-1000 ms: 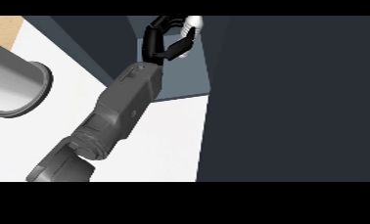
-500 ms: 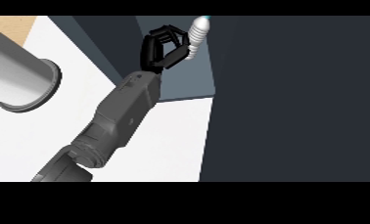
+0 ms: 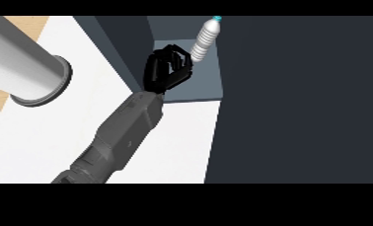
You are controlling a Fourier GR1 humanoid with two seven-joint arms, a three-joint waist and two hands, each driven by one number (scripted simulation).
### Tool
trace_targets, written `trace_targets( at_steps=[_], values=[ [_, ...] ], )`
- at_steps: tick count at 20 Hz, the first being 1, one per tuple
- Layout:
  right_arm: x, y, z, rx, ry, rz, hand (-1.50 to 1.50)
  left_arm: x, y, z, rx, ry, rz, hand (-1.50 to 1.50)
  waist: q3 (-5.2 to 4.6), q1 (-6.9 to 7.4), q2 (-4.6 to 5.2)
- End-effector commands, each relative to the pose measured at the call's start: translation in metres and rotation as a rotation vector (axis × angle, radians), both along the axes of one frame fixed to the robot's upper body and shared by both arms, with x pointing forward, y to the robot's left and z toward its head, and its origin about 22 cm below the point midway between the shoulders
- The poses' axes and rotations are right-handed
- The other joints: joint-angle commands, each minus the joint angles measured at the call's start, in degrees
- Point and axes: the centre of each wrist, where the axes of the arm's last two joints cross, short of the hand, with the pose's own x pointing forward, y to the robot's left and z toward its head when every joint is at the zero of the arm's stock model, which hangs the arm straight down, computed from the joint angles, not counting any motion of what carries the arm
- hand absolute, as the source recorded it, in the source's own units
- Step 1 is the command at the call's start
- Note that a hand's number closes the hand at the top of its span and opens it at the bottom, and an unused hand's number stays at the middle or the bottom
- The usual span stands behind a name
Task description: Pick up the bottled water, place it into the cabinet and close the cabinet
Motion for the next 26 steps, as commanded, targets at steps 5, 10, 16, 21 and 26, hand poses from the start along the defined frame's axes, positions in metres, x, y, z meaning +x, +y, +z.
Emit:
trace_targets(
  at_steps=[5, 10, 16, 21, 26],
  values=[
    [-0.015, 0.015, 0.002, -0.034, 0.046, 0.092, 1.50, -0.049, -0.005, -0.033, -0.106, 0.034, -0.139, 1.50, 0.03, 2.79, -0.63],
    [-0.021, 0.031, 0.016, -0.035, 0.031, 0.102, 1.50, -0.084, 0.017, -0.046, -0.111, 0.031, -0.182, 1.50, 0.01, 3.82, -0.89],
    [-0.023, 0.041, 0.015, -0.024, 0.036, 0.113, 1.50, -0.116, 0.034, -0.034, -0.093, 0.050, -0.242, -1.50, 0.04, 3.97, -0.96],
    [-0.030, 0.052, 0.019, -0.146, 0.003, 0.169, 1.50, -0.149, 0.080, -0.039, -0.110, 0.056, -0.290, -1.50, 0.00, 3.98, -1.20],
    [-0.032, 0.075, 0.020, -0.080, 0.075, 0.304, 1.50, -0.175, 0.111, -0.032, -0.082, 0.048, -0.221, -1.50, -0.07, 3.76, -0.90]
  ],
)
